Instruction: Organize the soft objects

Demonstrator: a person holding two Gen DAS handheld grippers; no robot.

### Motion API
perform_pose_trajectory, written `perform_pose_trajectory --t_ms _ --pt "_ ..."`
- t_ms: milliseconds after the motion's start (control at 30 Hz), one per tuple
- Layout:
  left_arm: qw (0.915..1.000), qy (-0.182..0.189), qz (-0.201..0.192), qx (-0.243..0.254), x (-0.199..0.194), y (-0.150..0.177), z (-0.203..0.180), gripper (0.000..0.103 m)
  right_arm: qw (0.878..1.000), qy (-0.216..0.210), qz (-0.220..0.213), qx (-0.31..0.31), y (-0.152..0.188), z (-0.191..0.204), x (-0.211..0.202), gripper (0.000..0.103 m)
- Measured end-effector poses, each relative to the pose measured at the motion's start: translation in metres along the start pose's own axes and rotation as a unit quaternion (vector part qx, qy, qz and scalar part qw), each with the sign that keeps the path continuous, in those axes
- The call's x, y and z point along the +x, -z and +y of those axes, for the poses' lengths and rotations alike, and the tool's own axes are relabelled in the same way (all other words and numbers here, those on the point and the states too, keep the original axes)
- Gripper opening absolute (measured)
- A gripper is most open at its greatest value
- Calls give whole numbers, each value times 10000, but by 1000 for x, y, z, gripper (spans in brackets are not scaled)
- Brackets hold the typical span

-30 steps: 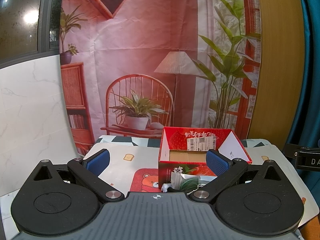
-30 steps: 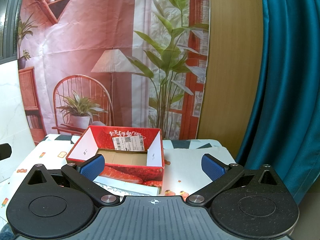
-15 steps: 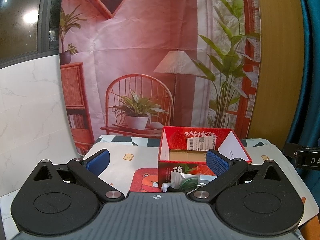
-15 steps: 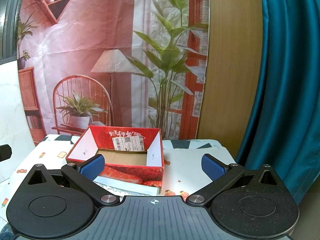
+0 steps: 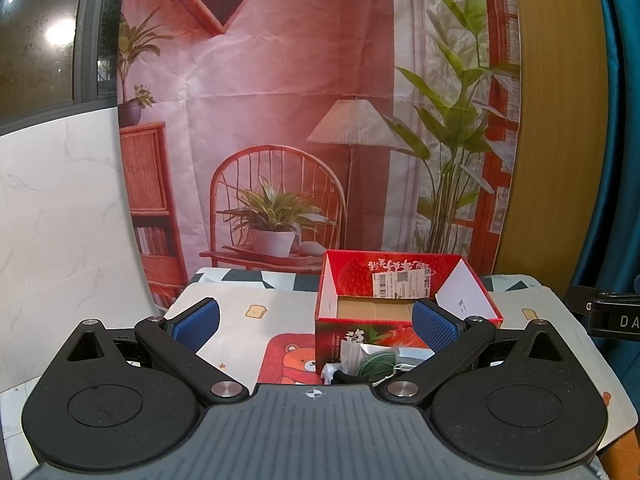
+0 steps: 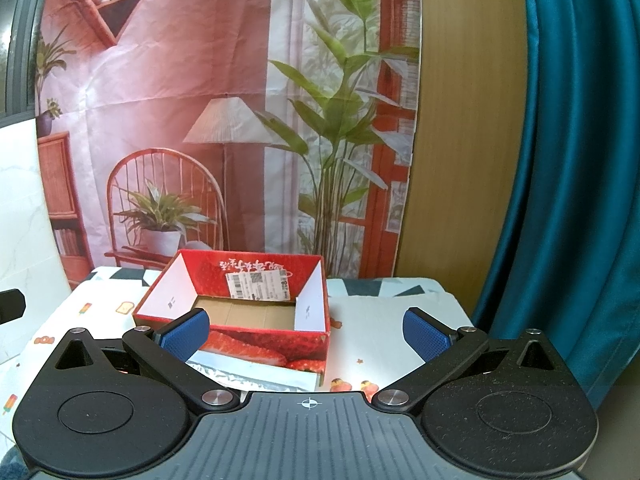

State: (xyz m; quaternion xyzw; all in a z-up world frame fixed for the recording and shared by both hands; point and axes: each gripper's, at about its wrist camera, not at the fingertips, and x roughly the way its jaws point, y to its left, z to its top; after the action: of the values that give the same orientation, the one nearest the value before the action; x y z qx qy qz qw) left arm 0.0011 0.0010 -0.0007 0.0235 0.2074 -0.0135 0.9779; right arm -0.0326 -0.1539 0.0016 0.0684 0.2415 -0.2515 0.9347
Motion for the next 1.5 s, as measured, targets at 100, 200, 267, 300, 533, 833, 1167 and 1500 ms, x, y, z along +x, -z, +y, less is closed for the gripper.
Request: perform_pose_trajectory --t_ms 100,200,267,300,533,833,1167,1500 --pt "10000 -1 2 -1 0 0 0 103 10000 3 4 6 -1 0 0 103" --pt "10000 -1 5 -1 0 1 0 103 10000 3 7 8 -1 0 0 103" --pt "10000 0 6 -2 0 0 0 103 10000 0 13 5 -2 0 0 103" --pt "10000 1 12 -3 0 1 0 103 10000 0 15 6 -2 0 0 103" --pt "10000 20 69 0 2 4 -3 103 10000 0 28 13 -3 1 0 103" --pt "9994 54 296 192 19 6 -1 103 9984 -493 -122 257 7 -3 0 103" --pt "9948 -20 998 211 64 42 14 103 9938 -966 -367 412 51 -14 30 103" --pt "9842 391 1722 -120 111 90 18 103 9940 -996 455 -42 108 1 74 103"
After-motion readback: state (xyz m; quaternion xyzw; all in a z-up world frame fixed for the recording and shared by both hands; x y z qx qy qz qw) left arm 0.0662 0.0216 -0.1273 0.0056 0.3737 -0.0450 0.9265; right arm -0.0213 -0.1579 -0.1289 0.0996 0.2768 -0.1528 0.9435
